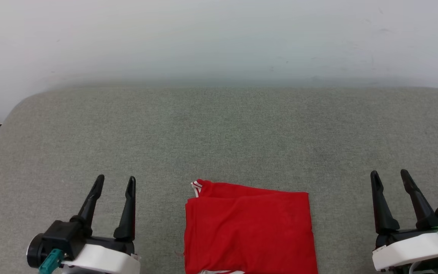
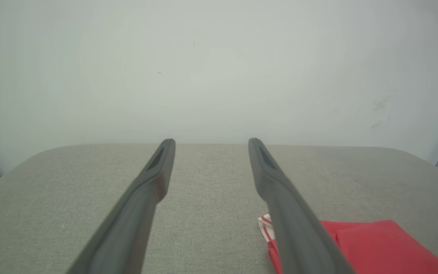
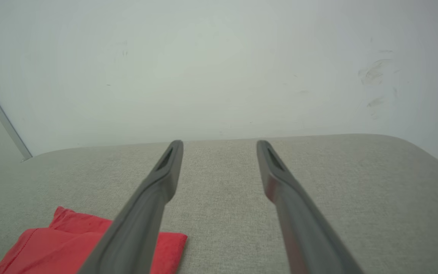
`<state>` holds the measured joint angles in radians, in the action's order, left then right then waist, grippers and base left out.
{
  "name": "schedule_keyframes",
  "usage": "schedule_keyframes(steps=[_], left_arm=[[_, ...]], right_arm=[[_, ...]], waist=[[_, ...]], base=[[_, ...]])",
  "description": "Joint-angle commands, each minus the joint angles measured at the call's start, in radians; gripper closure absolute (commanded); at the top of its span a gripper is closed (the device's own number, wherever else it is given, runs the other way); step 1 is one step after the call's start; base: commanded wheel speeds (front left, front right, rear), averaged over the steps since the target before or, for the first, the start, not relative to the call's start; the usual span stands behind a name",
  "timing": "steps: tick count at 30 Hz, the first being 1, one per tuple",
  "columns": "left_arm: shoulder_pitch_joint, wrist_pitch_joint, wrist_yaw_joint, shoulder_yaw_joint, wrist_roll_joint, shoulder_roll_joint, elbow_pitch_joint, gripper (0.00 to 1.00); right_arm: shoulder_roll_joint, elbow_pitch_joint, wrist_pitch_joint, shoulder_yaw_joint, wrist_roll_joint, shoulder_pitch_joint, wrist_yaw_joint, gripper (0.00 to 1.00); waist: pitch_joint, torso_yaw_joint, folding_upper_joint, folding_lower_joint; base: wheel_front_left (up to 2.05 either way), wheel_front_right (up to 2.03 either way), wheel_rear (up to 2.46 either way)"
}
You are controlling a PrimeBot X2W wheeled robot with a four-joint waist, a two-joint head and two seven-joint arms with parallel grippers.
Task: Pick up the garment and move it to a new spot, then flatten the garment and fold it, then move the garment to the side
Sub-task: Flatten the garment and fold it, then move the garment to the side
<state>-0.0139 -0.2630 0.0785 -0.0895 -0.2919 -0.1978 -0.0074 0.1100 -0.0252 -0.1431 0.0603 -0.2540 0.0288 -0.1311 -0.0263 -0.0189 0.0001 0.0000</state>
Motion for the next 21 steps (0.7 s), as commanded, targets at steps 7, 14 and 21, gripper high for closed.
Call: schedule_keyframes(steps=[7, 14, 21], left_arm=[[-0.039, -0.002, 0.027, 0.014, 0.057, 0.03, 0.017, 0.0], [-0.021, -0.002, 0.042, 0.017, 0.082, 0.043, 0.018, 0.0], [-0.003, -0.002, 0.048, 0.019, 0.089, 0.048, 0.025, 0.0]], right_arm=[[-0.024, 0.023, -0.019, -0.013, 0.014, 0.012, 0.001, 0.0], [-0.017, 0.026, 0.021, -0.023, 0.003, 0.009, 0.001, 0.0], [0.054, -0.003, 0.314, -0.104, -0.031, -0.017, 0.001, 0.0]], waist=[[0.008, 0.002, -0.0001, 0.0], [0.002, -0.008, -0.0001, 0.0], [-0.028, -0.022, -0.0001, 0.0]], base=[[0.0, 0.0, 0.0], [0.0, 0.0, 0.0], [0.0, 0.0, 0.0]])
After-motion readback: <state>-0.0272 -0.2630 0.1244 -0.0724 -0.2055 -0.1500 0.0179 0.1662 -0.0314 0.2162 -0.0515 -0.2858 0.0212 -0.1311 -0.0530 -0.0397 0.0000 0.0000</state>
